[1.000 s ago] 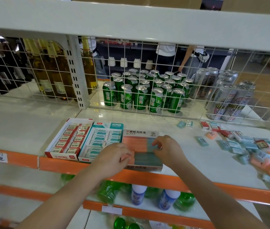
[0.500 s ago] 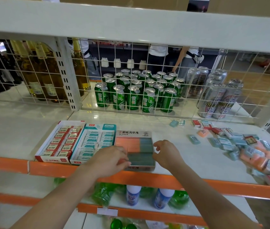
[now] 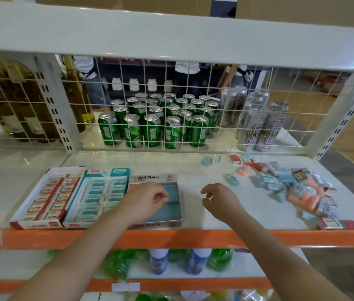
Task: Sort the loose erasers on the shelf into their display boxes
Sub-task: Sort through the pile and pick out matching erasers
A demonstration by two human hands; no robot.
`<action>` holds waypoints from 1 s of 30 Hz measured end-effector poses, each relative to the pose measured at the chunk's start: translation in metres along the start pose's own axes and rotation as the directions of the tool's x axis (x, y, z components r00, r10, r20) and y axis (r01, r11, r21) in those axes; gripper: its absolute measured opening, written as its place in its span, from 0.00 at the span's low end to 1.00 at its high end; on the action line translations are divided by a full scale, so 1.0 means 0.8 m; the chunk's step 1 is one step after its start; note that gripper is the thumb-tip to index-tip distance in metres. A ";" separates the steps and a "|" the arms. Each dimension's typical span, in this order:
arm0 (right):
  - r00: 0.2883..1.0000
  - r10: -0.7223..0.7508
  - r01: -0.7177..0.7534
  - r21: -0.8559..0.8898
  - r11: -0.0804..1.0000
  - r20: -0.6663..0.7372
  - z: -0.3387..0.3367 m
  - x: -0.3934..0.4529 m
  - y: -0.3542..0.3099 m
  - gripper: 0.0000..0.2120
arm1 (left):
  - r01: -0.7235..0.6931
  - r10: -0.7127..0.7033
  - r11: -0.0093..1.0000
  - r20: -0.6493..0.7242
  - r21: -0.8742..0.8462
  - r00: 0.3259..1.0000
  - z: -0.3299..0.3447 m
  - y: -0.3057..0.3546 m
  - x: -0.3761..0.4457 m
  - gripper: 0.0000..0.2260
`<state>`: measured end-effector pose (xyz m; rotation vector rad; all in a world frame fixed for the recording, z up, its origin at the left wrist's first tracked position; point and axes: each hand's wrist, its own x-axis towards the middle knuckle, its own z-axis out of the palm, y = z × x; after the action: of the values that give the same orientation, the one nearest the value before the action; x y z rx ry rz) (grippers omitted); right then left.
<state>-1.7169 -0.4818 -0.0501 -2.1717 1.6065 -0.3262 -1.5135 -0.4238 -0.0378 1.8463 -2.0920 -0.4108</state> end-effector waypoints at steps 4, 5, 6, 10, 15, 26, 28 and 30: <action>0.998 0.069 -0.069 0.004 0.998 -0.015 -0.020 -0.003 0.033 0.14 | -0.022 0.025 0.997 0.048 -0.073 0.999 0.012 0.032 0.034 0.10; 0.996 0.089 -0.089 0.011 0.996 -0.020 -0.026 -0.004 0.042 0.14 | -0.035 0.040 0.996 0.058 -0.076 0.997 0.017 0.040 0.042 0.09; 0.994 0.108 -0.107 0.017 0.994 -0.028 -0.031 -0.006 0.050 0.14 | -0.051 0.056 0.996 0.063 -0.079 0.996 0.022 0.047 0.051 0.09; 0.984 0.168 -0.166 0.023 0.986 -0.060 -0.048 -0.009 0.085 0.15 | -0.082 0.091 0.992 0.091 -0.099 0.992 0.043 0.075 0.081 0.09; 0.969 0.231 -0.229 0.032 0.973 -0.084 -0.065 -0.004 0.126 0.15 | -0.096 0.111 0.989 0.137 -0.109 0.984 0.069 0.102 0.113 0.10; 0.971 0.228 -0.234 -0.074 0.969 -0.076 -0.082 0.029 0.171 0.23 | -0.171 0.166 0.985 0.193 0.010 0.967 0.113 0.135 0.177 0.20; 0.977 0.213 -0.215 -0.101 0.971 -0.030 -0.081 0.036 0.173 0.23 | -0.181 0.171 0.983 0.227 0.028 0.959 0.118 0.138 0.185 0.23; 0.985 0.171 -0.169 -0.141 0.975 0.003 -0.078 0.043 0.174 0.23 | -0.183 0.161 0.981 0.269 0.058 0.950 0.124 0.137 0.193 0.26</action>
<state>-1.8520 -0.5605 -0.0609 -2.1116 1.8418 -0.1479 -1.6714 -0.5629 -0.0745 1.7124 -2.4586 -0.5606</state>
